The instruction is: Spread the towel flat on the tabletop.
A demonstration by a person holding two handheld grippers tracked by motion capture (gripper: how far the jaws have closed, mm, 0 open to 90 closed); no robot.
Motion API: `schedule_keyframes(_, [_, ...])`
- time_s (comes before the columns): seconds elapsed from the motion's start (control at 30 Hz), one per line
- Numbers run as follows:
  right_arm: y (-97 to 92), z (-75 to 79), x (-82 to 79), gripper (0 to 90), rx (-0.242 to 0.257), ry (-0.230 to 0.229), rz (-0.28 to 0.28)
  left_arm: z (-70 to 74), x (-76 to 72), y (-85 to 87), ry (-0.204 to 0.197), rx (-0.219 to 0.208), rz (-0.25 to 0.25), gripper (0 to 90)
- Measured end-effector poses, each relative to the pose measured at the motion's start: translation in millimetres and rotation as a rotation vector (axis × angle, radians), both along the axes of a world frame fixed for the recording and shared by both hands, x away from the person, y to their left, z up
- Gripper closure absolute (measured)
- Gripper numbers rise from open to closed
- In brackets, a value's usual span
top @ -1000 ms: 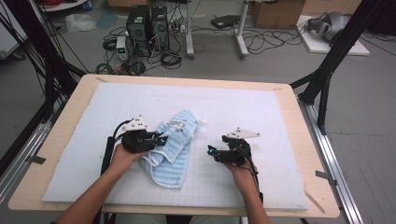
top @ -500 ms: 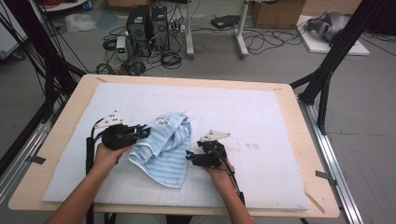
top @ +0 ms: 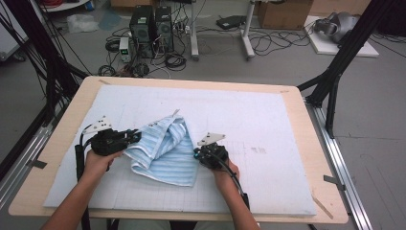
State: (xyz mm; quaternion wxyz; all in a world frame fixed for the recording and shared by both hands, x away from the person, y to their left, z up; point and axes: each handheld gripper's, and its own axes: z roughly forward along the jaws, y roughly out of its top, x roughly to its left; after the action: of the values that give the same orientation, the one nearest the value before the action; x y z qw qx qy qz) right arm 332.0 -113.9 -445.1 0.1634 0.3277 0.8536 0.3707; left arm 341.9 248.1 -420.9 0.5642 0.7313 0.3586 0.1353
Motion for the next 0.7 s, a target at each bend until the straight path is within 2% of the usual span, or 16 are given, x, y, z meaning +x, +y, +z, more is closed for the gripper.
schedule_keyframes(0.1, [-15.3, 1.4, 6.4, 86.4, -0.003, -0.008, -0.050, 0.0, -0.3, 1.4, 0.000, -0.006, 0.002, 76.4])
schedule_keyframes(0.13, [-32.9, 1.9, 14.7, 86.4, -0.007, -0.009, -0.115, -0.1, -0.2, 1.6, 0.000, -0.007, -0.001, 76.5])
schedule_keyframes(0.17, [-32.9, 1.9, 14.7, 86.4, -0.007, -0.009, -0.115, -0.2, -0.2, 1.4, 0.002, -0.003, -0.007, 76.5])
schedule_keyframes(0.2, [-49.7, 2.4, 23.6, 86.4, -0.038, -0.015, -0.179, -0.9, -0.7, -0.1, 0.009, 0.009, -0.015, 76.8])
schedule_keyframes(0.23, [-49.7, 2.4, 23.6, 86.4, -0.038, -0.015, -0.179, -0.9, -0.7, -0.1, 0.009, 0.009, -0.015, 76.9])
schedule_keyframes(0.27, [-65.0, 4.2, 32.7, 86.4, -0.061, -0.022, -0.238, -2.6, -0.9, -2.3, 0.013, 0.017, -0.025, 76.9])
schedule_keyframes(0.33, [-78.8, 6.7, 41.0, 86.4, -0.091, -0.039, -0.301, -4.4, -1.0, -3.9, 0.022, 0.026, -0.034, 76.9])
schedule_keyframes(0.37, [-78.8, 6.7, 41.0, 86.4, -0.091, -0.039, -0.301, -4.4, -1.0, -3.9, 0.022, 0.026, -0.034, 77.0])
schedule_keyframes(0.4, [-94.0, 8.9, 49.2, 86.4, -0.110, -0.052, -0.374, -6.2, -0.9, -5.5, 0.035, 0.032, -0.041, 77.2])
schedule_keyframes(0.47, [-110.7, 10.1, 54.1, 86.4, -0.099, -0.060, -0.471, -7.6, -0.7, -7.0, 0.052, 0.047, -0.056, 77.8])
schedule_keyframes(0.5, [-110.7, 10.1, 54.1, 86.4, -0.099, -0.060, -0.471, -7.6, -0.7, -7.0, 0.052, 0.047, -0.056, 78.4])
schedule_keyframes(0.53, [-126.5, 9.5, 55.5, 86.2, -0.071, -0.058, -0.560, -8.6, -0.6, -8.2, 0.070, 0.054, -0.067, 78.5])
schedule_keyframes(0.57, [-132.4, 9.0, 55.1, 84.6, -0.046, -0.043, -0.588, -9.1, -0.3, -8.5, 0.078, 0.050, -0.070, 78.5])
schedule_keyframes(0.63, [-135.8, 8.8, 51.6, 76.9, -0.012, -0.035, -0.598, -9.6, 0.1, -8.2, 0.088, 0.051, -0.073, 77.5])
schedule_keyframes(0.67, [-134.2, 9.2, 48.2, 71.2, -0.013, -0.055, -0.591, -10.0, 1.0, -6.9, 0.093, 0.049, -0.061, 75.7])
schedule_keyframes(0.7, [-134.2, 9.2, 48.2, 71.2, -0.013, -0.055, -0.591, -10.0, 1.0, -6.9, 0.093, 0.049, -0.061, 71.8])
